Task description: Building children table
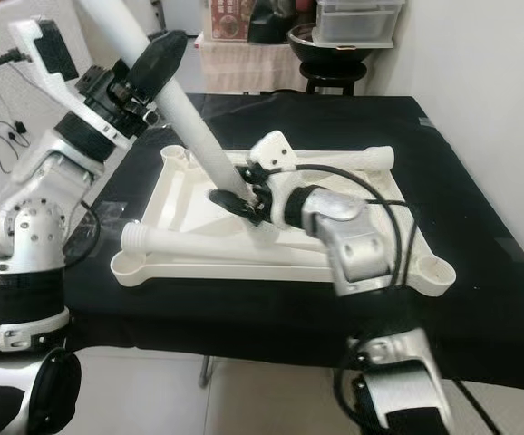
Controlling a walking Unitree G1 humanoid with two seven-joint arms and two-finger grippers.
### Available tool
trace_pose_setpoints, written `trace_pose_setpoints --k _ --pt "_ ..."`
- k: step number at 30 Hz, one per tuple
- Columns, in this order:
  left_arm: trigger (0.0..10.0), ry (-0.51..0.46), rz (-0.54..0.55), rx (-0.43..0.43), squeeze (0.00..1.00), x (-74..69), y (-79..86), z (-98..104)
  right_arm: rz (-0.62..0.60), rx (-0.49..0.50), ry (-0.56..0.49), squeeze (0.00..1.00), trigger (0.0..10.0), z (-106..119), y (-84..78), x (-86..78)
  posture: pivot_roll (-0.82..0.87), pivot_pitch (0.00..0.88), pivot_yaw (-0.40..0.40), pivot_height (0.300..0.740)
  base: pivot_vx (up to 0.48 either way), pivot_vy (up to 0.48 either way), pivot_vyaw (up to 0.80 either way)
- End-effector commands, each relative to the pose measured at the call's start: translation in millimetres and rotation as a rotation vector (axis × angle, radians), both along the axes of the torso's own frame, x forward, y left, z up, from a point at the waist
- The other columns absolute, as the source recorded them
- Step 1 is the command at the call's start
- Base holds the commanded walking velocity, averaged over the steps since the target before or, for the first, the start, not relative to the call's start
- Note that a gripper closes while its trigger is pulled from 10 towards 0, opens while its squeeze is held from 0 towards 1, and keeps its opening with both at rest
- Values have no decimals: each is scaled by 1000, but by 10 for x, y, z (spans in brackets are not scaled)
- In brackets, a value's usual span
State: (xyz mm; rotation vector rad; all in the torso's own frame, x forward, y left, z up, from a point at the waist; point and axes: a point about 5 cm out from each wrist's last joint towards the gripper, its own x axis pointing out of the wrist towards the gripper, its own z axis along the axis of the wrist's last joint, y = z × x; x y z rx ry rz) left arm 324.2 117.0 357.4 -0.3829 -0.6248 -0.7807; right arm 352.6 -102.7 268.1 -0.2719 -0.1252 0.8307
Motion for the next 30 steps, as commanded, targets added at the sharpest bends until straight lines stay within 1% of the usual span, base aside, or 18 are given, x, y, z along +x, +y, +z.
trace_pose_setpoints --k 1,2,3,5,6,8,9,10,11,12,13,14,15,16,22,27,28,30 --pt "0 -11 -27 6 0 -11 -25 39 -34 31 -4 1000 10000 -4 8 27 -96 42 74 740 0 0 0" --pt "0 -11 -27 6 0 -11 -25 39 -34 31 -4 1000 10000 -4 8 27 -96 42 74 740 0 0 0" --pt "0 -21 -50 5 0 -26 -48 65 -32 41 -3 1000 10000 -27 82 26 -94 39 74 740 0 0 0" --pt "0 -21 -50 5 0 -26 -48 65 -32 41 -3 1000 10000 -27 82 26 -94 39 74 740 0 0 0" --pt "0 -29 -60 7 0 -34 -64 80 -4 38 -6 122 10000 -46 160 6 -93 33 74 740 0 0 0" --pt "0 -29 -60 7 0 -34 -64 80 -4 38 -6 122 10000 -46 160 6 -93 33 74 740 0 0 0" --pt "0 -37 -68 8 0 -40 -78 95 25 24 -5 0 10000 -88 242 -13 -91 30 72 740 0 0 0" --pt "0 -37 -68 8 0 -40 -78 95 25 24 -5 0 10000 -88 242 -13 -91 30 72 740 0 0 0" --pt "0 -43 -74 9 0 -45 -88 108 45 10 -6 0 10000 -137 306 -26 -90 29 73 740 0 0 0" --pt "0 -43 -74 9 0 -45 -88 108 45 10 -6 0 10000 -137 306 -26 -90 29 73 740 0 0 0" --pt "0 -56 -84 8 0 -61 -102 140 44 -18 1 0 0 -226 359 -12 -87 22 70 740 0 0 0" --pt "0 -56 -84 8 0 -61 -102 140 44 -18 1 0 0 -226 359 -12 -87 22 70 740 0 0 0" --pt "0 -75 -98 5 0 -85 -117 186 28 -58 5 0 0 -331 395 16 -86 19 69 740 0 0 0" --pt "0 -86 -105 4 0 -96 -124 210 17 -72 5 0 0 -359 400 32 -85 16 68 740 0 0 0" --pt "0 -121 -136 -6 0 -147 -148 300 -30 -102 -1 0 0 -391 384 89 -85 9 68 740 0 0 0" --pt "0 -130 -146 -7 0 -167 -167 317 -42 -106 0 0 0 -395 378 103 -87 7 68 740 0 0 0" --pt "0 -135 -152 -7 0 -181 -196 321 -69 -88 -6 0 0 -369 353 133 -89 8 71 740 0 0 0" --pt "0 -136 -154 -7 0 -183 -205 322 -79 -79 -11 0 0 -359 343 149 -89 8 71 740 0 0 0"
